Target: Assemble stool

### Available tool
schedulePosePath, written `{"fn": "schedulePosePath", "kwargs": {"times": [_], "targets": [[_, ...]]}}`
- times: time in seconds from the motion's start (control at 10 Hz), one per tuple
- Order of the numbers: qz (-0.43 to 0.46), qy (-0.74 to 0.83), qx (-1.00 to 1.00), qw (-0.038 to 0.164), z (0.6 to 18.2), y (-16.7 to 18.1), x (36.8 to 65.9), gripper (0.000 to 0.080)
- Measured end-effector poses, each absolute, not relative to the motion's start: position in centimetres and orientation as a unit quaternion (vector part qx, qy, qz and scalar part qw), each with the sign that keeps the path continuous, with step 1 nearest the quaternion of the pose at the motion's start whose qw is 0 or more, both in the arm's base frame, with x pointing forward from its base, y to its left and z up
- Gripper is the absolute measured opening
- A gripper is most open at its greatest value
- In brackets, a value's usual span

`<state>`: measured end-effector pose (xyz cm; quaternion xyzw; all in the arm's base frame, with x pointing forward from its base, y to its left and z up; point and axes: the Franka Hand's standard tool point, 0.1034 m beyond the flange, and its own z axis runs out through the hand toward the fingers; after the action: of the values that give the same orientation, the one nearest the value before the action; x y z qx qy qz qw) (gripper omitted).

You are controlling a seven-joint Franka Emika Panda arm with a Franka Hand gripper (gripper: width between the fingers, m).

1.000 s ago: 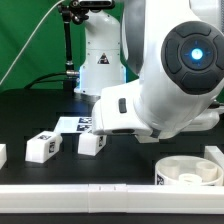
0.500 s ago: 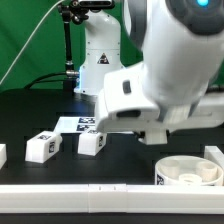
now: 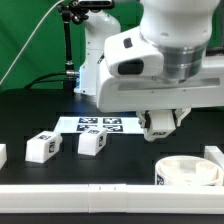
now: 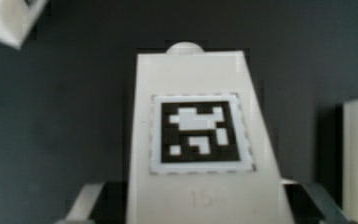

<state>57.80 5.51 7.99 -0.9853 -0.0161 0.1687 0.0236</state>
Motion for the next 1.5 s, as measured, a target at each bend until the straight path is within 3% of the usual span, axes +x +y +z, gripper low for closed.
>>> {"fn": "schedulePosePath", "kwargs": {"times": [0.3,0.9,1.3,1.5], "targets": [[0.069,-0.014,-0.997,0.024,8.1,5.5,58.9,0.0338],[-0.128,-0.014,-0.991,0.027,12.2,6.0,61.5,0.0338],[-0.157,-0.021,-0.987,0.028,11.2,6.7,61.7,0.0338],[-0.152,-0.043,-0.987,0.029,11.7,7.4,64.6,0.0338]]}}
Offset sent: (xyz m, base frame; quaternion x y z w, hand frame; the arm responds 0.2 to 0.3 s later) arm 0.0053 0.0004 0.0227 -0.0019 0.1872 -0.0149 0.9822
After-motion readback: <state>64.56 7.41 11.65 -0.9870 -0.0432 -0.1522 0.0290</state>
